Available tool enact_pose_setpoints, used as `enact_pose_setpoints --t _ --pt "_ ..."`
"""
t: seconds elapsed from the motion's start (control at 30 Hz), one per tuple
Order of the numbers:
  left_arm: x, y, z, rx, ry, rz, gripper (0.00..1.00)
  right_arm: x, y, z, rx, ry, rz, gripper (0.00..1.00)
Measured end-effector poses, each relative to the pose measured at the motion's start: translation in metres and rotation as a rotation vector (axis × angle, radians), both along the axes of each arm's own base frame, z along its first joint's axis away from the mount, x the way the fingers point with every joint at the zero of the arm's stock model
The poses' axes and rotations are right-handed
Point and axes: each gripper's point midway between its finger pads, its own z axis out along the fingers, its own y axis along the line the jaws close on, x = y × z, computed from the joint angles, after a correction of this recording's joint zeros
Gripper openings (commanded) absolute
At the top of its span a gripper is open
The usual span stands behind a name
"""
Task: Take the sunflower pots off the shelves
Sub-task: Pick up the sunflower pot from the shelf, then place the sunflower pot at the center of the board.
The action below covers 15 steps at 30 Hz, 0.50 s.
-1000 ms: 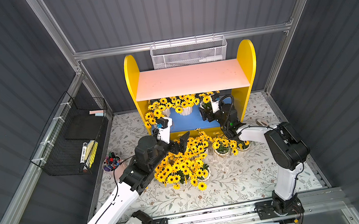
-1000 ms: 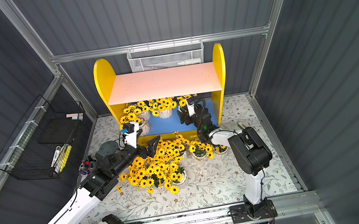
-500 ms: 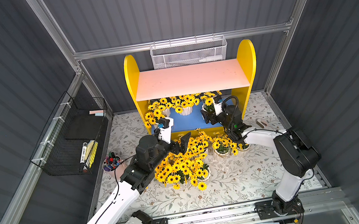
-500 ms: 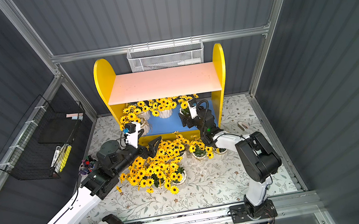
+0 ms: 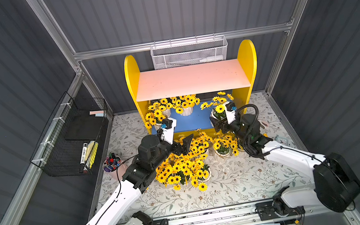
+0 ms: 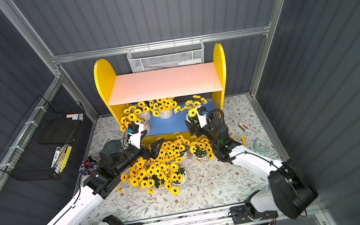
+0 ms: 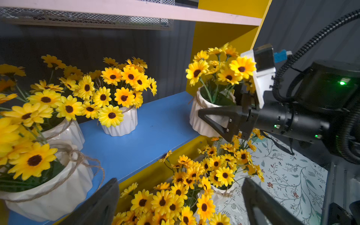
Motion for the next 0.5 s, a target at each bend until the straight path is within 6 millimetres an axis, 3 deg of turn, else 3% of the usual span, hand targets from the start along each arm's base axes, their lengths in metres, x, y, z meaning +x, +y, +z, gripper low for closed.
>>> enact_pose_setpoints --t 0.27,0.37,0.5 --pt "-0.002 -0.002 0.000 -0.003 0.001 -0.018 1.00 -0.122 0.005 0.037 0.035 -0.073 0.111 0.00" --pt "-0.002 -0.002 0.000 -0.003 0.001 -0.018 1.00 -0.150 -0.005 0.025 0.044 -0.061 0.113 0.00" --pt "-0.002 -0.003 0.000 -0.003 0.001 -0.019 0.99 -0.167 -0.009 -0.019 0.023 0.019 0.107 0.00"
